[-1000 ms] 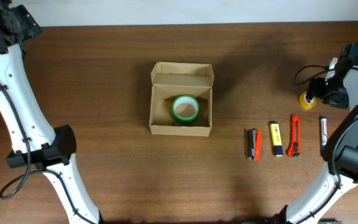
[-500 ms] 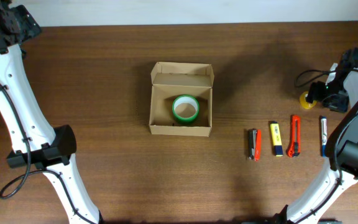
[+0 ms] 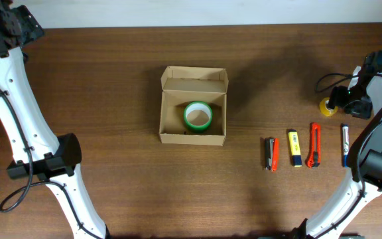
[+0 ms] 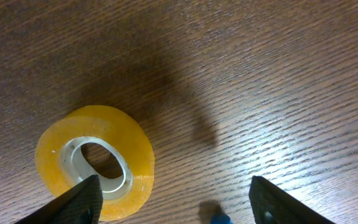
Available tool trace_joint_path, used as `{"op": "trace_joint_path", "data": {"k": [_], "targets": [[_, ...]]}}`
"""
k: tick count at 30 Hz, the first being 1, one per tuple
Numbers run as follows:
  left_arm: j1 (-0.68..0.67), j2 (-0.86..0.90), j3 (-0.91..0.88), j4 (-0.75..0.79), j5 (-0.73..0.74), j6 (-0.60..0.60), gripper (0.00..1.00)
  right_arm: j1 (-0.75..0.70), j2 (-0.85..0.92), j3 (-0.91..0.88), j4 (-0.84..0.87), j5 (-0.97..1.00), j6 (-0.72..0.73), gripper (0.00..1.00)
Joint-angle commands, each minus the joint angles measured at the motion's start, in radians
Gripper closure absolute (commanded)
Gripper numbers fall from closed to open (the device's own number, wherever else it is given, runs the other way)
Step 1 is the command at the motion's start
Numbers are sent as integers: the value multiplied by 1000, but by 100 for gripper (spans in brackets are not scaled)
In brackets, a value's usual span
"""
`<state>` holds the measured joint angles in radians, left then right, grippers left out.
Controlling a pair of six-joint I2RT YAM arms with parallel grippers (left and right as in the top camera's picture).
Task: Pack container
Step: 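Grasp the clear yellow tape roll with the right gripper, then carry the yellow tape roll with the right gripper over the box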
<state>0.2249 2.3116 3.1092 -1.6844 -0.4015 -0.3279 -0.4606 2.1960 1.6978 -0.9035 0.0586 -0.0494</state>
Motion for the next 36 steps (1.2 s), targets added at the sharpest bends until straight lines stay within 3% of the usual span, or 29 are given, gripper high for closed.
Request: {"op": "trace_joint_path", "data": {"k": [1,9,11,16,24,36], "targets": [[5,-23,11,-2,-14,16,0,-5,32,-5,4,5,6,26],[5,-23,11,-2,-14,16,0,-5,85,-5,-12,5,6,33],[5,-23,11,-2,-14,16,0,-5,89,-5,-16,5,6,44],[5,-23,11,-2,-14,16,0,-5,89,-5,-27,3,6,96],[5,-23,11,-2,-14,16,0,-4,88,70,-113,-56,6,96],[5,-23,11,-2,-14,16,0,180,19,755,-555,-66,-25,96]]}}
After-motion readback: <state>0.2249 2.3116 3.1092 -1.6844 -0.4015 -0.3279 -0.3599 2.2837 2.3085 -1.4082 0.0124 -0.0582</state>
